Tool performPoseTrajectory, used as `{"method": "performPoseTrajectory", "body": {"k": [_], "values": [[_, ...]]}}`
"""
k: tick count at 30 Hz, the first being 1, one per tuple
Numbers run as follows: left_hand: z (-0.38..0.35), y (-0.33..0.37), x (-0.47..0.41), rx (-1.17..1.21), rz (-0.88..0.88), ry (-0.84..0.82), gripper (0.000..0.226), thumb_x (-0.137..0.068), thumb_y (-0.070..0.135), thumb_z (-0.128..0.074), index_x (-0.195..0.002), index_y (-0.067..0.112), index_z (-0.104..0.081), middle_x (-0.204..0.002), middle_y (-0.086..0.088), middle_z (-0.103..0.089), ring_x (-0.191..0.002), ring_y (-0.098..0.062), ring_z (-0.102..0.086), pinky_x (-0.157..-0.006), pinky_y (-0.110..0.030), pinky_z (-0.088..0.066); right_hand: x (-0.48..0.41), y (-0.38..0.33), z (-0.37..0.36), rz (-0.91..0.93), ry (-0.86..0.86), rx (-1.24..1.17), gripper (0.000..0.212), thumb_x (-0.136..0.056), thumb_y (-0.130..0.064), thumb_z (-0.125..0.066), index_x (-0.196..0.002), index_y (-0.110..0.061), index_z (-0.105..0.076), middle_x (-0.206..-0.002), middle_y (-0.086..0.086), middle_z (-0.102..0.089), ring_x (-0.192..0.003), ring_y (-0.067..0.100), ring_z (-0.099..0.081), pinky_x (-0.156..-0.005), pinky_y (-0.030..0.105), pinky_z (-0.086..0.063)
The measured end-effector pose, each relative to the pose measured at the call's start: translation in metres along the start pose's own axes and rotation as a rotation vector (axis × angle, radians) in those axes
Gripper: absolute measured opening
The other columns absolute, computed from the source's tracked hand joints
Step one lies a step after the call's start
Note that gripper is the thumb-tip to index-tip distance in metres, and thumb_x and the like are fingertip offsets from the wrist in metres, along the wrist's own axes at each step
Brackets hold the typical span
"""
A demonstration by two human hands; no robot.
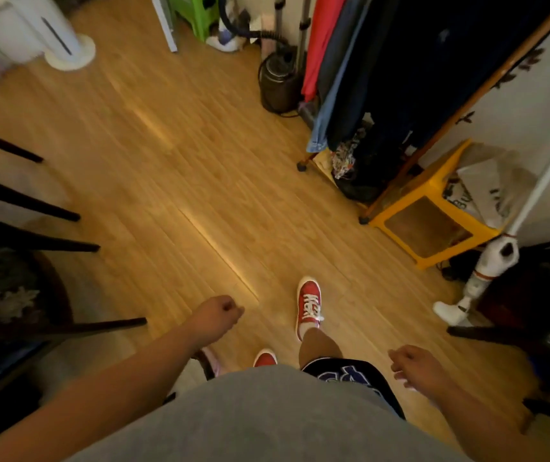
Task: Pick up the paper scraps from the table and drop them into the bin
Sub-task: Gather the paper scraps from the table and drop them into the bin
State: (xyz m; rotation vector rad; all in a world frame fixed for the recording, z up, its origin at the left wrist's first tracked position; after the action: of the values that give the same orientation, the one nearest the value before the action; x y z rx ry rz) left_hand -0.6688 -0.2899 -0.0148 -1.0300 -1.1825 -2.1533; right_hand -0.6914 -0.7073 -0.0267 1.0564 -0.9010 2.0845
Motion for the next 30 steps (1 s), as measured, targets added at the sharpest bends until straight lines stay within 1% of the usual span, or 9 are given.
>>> {"method": "performPoseTrajectory", "body": {"k": [3,6,11,14,19,23,25,28,30], "values": [[0.012,0.032,-0.024,0.029,-0.001,0.039,0.031,-0.094,0.038,-0.054,-0.092,0.008,-0.063,-0.094,-0.013,-0.070,-0.089,-0.030,-0.066,-0.075,-0.039,-0.051,-0.041,-0.035,0.027,0.017,-0.018,0.092,0.026,-0.092,-0.024,-0.061,-0.079,-0.002,-0.060,-0.075,0.017,-0.064,-0.063,0.027,-0.057,-0.060,0.032,-0.040],[0.026,0.044,-0.039,0.066,0.070,0.098,0.031,-0.093,0.040,-0.053,-0.090,0.011,-0.063,-0.091,-0.010,-0.070,-0.088,-0.028,-0.066,-0.078,-0.043,-0.054,-0.077,-0.083,0.048,0.063,-0.056,0.216,0.027,-0.091,-0.025,-0.061,-0.072,-0.007,-0.057,-0.073,0.016,-0.063,-0.063,0.027,-0.057,-0.064,0.034,-0.039],[0.054,0.028,-0.046,0.136,0.200,0.188,0.029,-0.093,0.038,-0.054,-0.085,0.013,-0.064,-0.082,-0.006,-0.070,-0.076,-0.023,-0.066,-0.066,-0.034,-0.050,-0.112,-0.207,0.055,0.217,-0.112,0.387,0.027,-0.091,-0.022,-0.058,-0.067,-0.012,-0.050,-0.064,0.011,-0.055,-0.059,0.024,-0.051,-0.061,0.030,-0.037],[0.068,0.001,-0.042,0.248,0.319,0.226,0.026,-0.093,0.036,-0.055,-0.084,0.013,-0.063,-0.080,-0.004,-0.069,-0.073,-0.020,-0.064,-0.063,-0.032,-0.048,-0.125,-0.289,0.032,0.317,-0.156,0.480,0.026,-0.091,-0.025,-0.057,-0.073,-0.007,-0.055,-0.072,0.009,-0.062,-0.062,0.021,-0.057,-0.058,0.027,-0.040],[0.087,-0.046,-0.047,0.400,0.456,0.248,0.024,-0.091,0.034,-0.060,-0.090,0.010,-0.063,-0.088,-0.013,-0.071,-0.085,-0.028,-0.068,-0.085,-0.044,-0.054,-0.149,-0.416,-0.033,0.464,-0.246,0.610,0.019,-0.090,-0.025,-0.059,-0.085,-0.009,-0.065,-0.083,0.009,-0.069,-0.073,0.021,-0.067,-0.058,0.027,-0.045],[0.115,-0.069,-0.068,0.499,0.511,0.274,0.026,-0.091,0.033,-0.058,-0.091,0.008,-0.065,-0.092,-0.016,-0.070,-0.089,-0.031,-0.066,-0.090,-0.048,-0.052,-0.166,-0.504,-0.088,0.521,-0.290,0.679,0.015,-0.089,-0.027,-0.060,-0.080,-0.017,-0.066,-0.081,0.004,-0.069,-0.069,0.014,-0.066,-0.050,0.019,-0.042],[0.141,-0.071,-0.079,0.544,0.531,0.282,0.025,-0.092,0.031,-0.058,-0.087,0.008,-0.065,-0.090,-0.017,-0.070,-0.086,-0.032,-0.066,-0.089,-0.045,-0.052,-0.170,-0.540,-0.108,0.535,-0.295,0.693,0.015,-0.088,-0.029,-0.060,-0.079,-0.018,-0.066,-0.078,0.003,-0.070,-0.065,0.011,-0.065,-0.048,0.016,-0.042],[0.189,-0.065,-0.097,0.589,0.507,0.297,0.021,-0.092,0.027,-0.058,-0.082,0.009,-0.062,-0.083,-0.013,-0.068,-0.077,-0.028,-0.062,-0.083,-0.042,-0.053,-0.174,-0.587,-0.124,0.522,-0.294,0.695,0.016,-0.089,-0.027,-0.060,-0.080,-0.015,-0.066,-0.077,0.005,-0.070,-0.062,0.012,-0.063,-0.054,0.023,-0.044],[0.226,-0.056,-0.110,0.553,0.488,0.316,0.023,-0.092,0.030,-0.058,-0.084,0.009,-0.063,-0.084,-0.011,-0.070,-0.080,-0.028,-0.065,-0.081,-0.039,-0.053,-0.176,-0.615,-0.126,0.518,-0.277,0.695,0.017,-0.090,-0.024,-0.059,-0.079,-0.011,-0.064,-0.076,0.007,-0.068,-0.061,0.014,-0.061,-0.056,0.026,-0.044]]}}
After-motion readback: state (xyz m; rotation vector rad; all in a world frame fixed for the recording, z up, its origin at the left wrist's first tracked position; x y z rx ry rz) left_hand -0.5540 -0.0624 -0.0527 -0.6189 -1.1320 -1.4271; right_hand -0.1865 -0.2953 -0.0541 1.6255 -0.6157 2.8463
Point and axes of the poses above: each hand's wrist, its own x-axis away from the middle knuckle, its own z-axis out of the back of the hand, y = z × x, the point moved 5 cm from there along -x, towards the middle knuckle
